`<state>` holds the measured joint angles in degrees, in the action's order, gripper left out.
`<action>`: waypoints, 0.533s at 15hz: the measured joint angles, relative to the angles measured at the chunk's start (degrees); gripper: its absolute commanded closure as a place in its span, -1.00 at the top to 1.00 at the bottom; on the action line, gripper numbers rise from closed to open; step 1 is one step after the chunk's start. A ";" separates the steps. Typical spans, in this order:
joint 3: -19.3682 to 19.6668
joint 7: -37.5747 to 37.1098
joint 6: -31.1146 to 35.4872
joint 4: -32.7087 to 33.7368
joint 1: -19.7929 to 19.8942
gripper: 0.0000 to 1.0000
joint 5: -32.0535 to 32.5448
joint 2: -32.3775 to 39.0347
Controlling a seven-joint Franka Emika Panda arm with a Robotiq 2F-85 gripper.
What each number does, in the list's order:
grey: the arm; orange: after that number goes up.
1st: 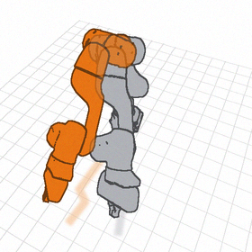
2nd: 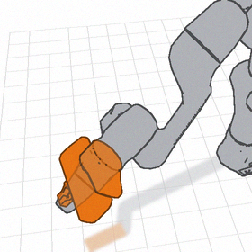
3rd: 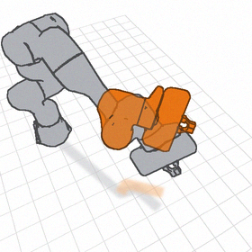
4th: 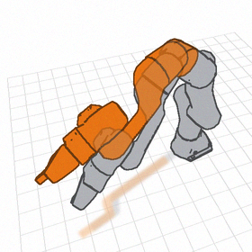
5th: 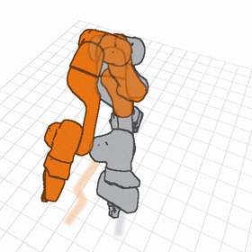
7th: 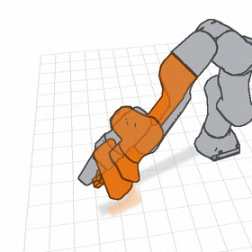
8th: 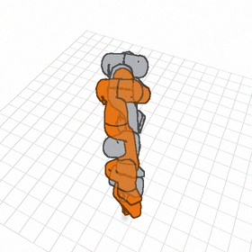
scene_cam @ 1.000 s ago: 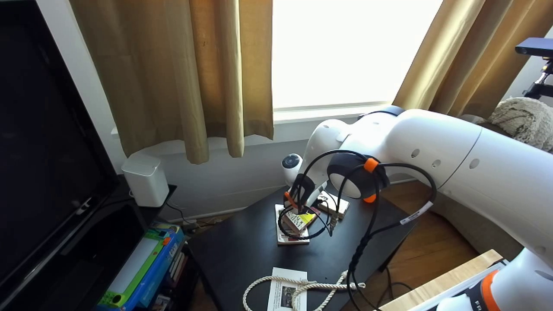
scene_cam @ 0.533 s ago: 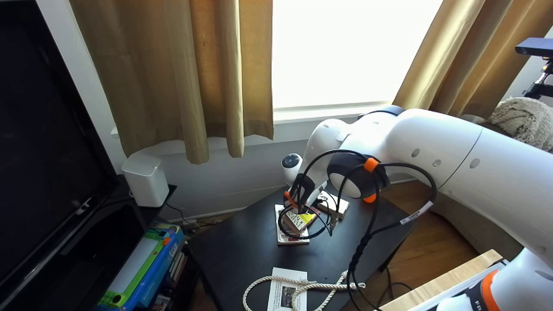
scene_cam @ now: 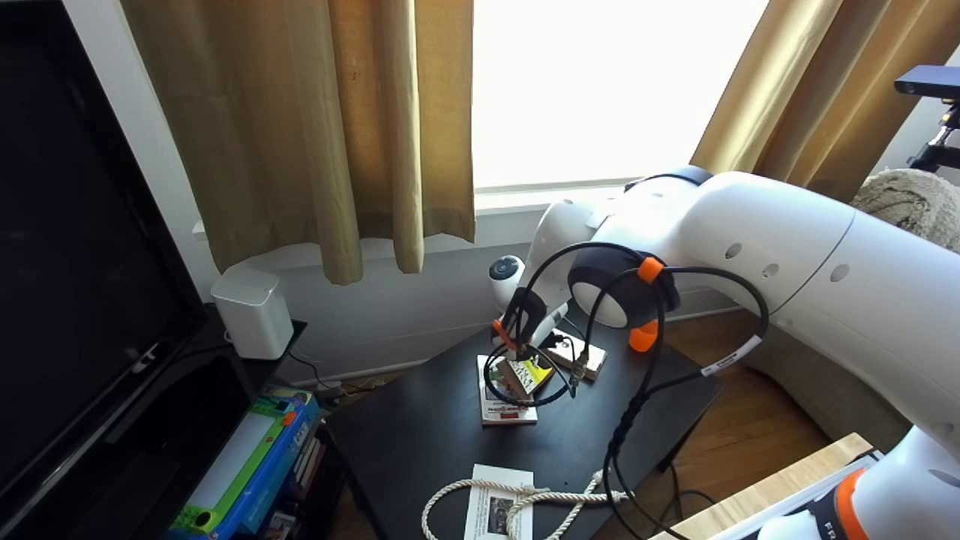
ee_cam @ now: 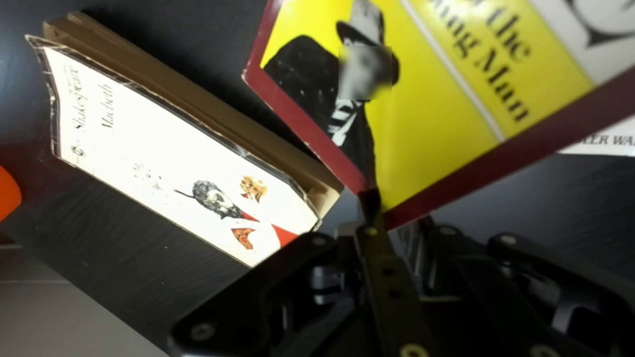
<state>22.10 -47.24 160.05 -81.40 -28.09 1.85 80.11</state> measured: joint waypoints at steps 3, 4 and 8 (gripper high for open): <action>-0.01 2.20 -1.58 -1.92 -0.09 -0.93 0.46 -2.34; -0.03 2.78 -2.15 -2.48 -0.18 -0.93 0.75 -3.07; -0.81 5.57 -3.01 -4.68 -0.25 -0.93 2.06 -5.65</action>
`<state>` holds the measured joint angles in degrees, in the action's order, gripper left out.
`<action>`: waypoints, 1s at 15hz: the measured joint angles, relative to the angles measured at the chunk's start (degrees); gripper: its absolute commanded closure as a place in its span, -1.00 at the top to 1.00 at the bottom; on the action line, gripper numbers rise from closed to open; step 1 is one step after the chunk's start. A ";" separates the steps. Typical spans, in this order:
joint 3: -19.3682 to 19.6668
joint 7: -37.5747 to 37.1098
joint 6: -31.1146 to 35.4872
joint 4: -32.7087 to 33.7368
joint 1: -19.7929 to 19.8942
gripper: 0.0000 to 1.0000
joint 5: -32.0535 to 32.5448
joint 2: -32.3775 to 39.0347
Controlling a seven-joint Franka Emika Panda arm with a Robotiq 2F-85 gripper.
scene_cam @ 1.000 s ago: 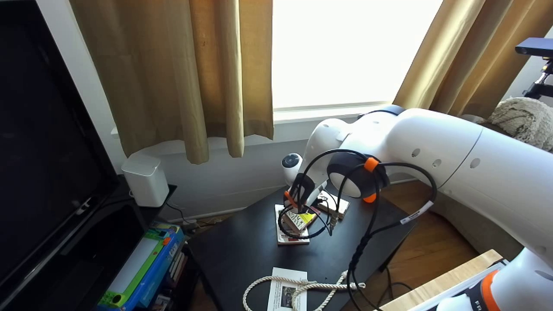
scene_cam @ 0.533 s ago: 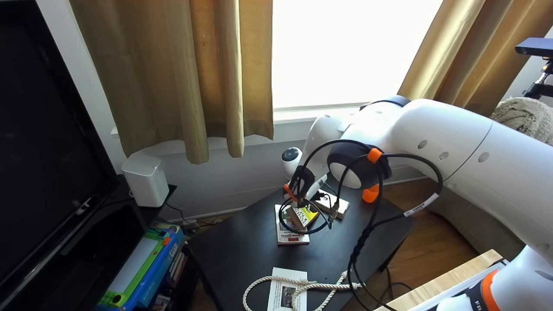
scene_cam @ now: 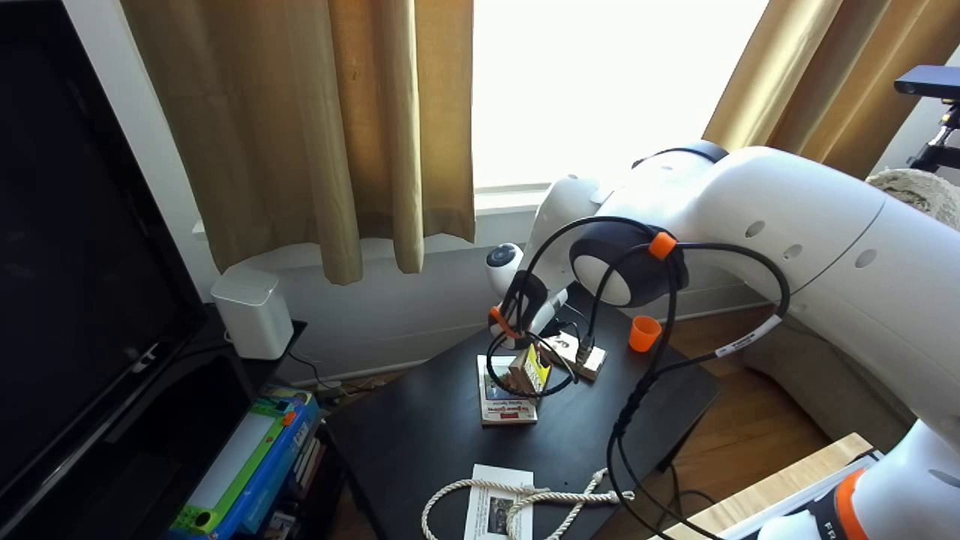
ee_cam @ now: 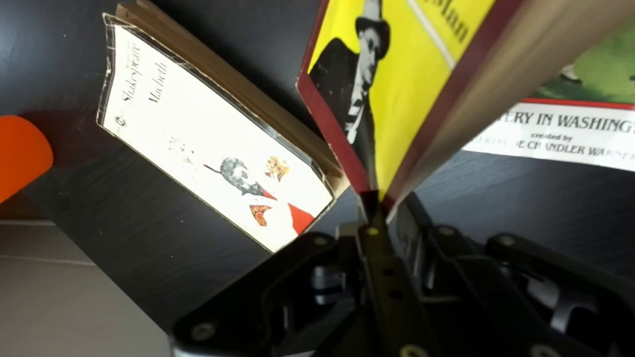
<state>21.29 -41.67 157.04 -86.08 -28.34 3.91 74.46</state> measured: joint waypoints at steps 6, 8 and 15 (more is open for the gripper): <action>-0.73 4.07 -0.10 -3.87 -0.25 -0.93 1.66 -3.54; -0.45 5.14 -0.30 -5.66 -0.68 -0.93 2.77 -5.15; 6.76 5.73 -2.32 -11.34 -7.48 -0.93 11.23 -9.20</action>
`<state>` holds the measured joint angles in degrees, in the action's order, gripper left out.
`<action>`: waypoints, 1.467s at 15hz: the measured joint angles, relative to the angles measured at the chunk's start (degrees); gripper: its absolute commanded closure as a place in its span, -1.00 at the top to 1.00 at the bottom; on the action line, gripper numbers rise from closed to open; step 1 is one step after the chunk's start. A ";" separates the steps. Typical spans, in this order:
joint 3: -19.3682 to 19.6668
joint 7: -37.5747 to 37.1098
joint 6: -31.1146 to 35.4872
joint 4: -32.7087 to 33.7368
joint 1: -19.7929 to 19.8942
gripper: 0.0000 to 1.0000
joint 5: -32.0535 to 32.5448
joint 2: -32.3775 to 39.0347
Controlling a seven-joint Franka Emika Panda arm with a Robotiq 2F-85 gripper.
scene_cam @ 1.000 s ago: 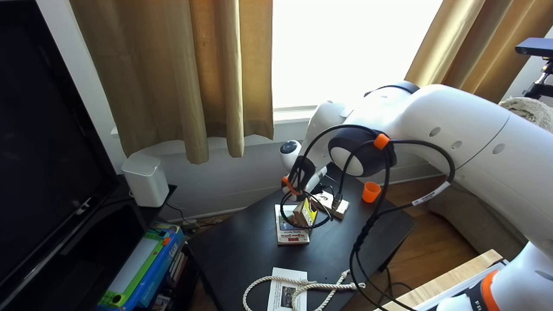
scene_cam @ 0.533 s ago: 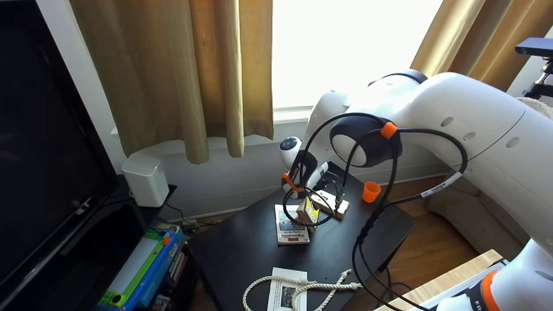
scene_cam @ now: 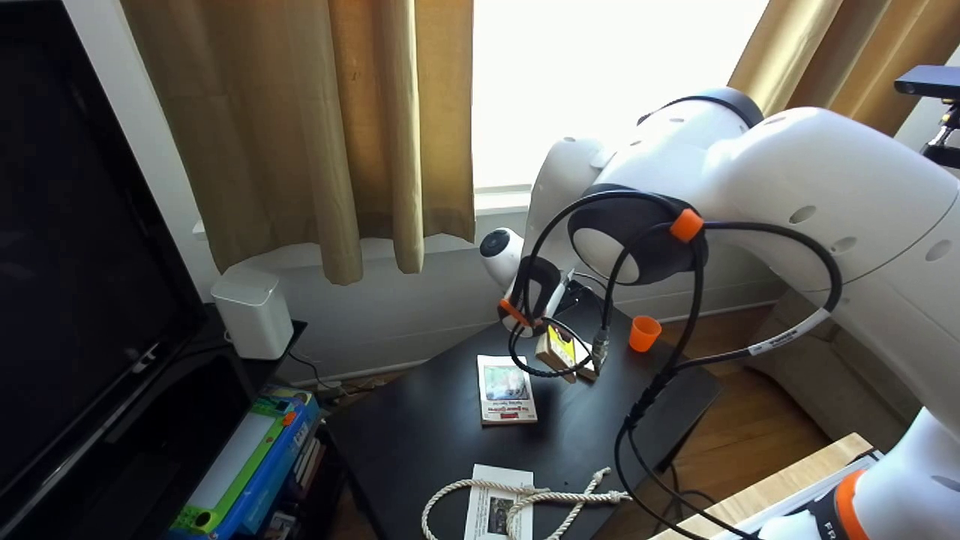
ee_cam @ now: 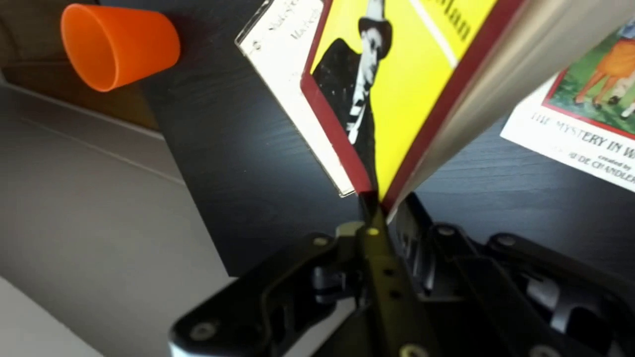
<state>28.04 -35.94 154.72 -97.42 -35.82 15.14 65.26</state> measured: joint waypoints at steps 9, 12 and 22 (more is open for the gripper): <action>4.81 -0.51 0.03 -2.70 -5.39 -0.93 4.26 0.26; 5.54 -0.46 0.43 -2.08 -5.94 -0.93 5.57 0.77; 14.22 0.02 18.45 -1.77 -13.56 -0.93 7.89 10.61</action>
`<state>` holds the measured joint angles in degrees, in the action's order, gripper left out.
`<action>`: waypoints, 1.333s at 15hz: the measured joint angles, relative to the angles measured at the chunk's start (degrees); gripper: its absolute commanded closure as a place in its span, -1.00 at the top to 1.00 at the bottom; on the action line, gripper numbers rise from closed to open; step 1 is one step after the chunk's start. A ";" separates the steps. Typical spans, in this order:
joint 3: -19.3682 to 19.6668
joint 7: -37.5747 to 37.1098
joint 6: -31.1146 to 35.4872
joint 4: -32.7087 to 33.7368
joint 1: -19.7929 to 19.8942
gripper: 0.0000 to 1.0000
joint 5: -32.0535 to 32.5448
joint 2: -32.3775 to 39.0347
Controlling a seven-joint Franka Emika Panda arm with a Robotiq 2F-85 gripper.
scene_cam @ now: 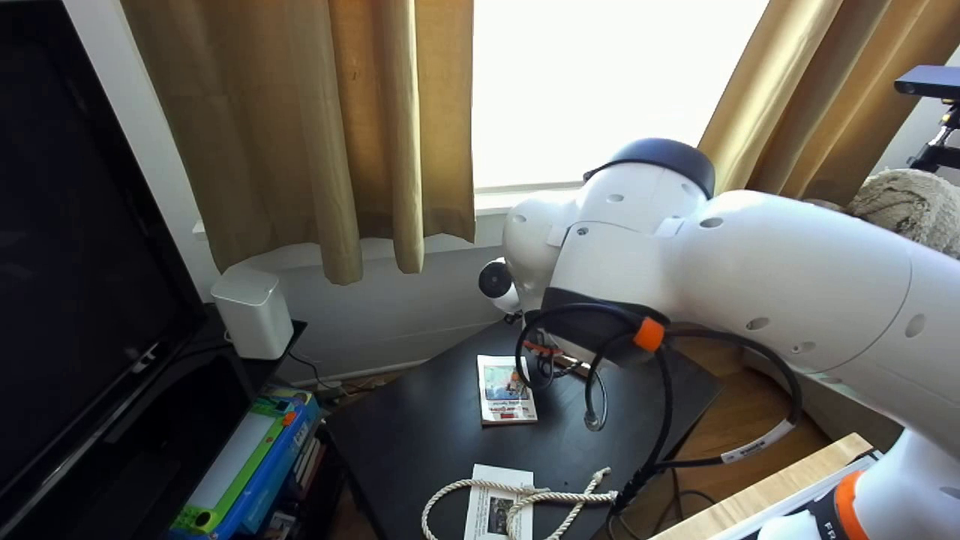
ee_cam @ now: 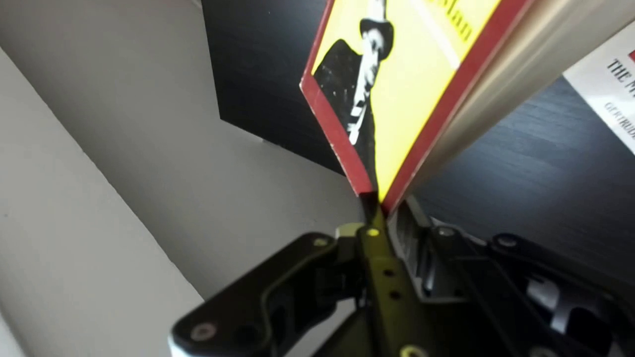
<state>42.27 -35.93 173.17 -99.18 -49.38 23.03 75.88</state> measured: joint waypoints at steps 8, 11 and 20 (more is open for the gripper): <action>3.28 13.38 13.70 -1.90 -3.27 -0.93 -12.74 8.73; 2.76 17.22 17.05 -2.93 -3.31 -0.93 -15.17 10.03; -0.37 28.87 21.42 -5.85 -1.09 -0.93 -23.22 9.88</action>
<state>41.89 -7.06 194.59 -105.04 -50.46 -0.19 85.76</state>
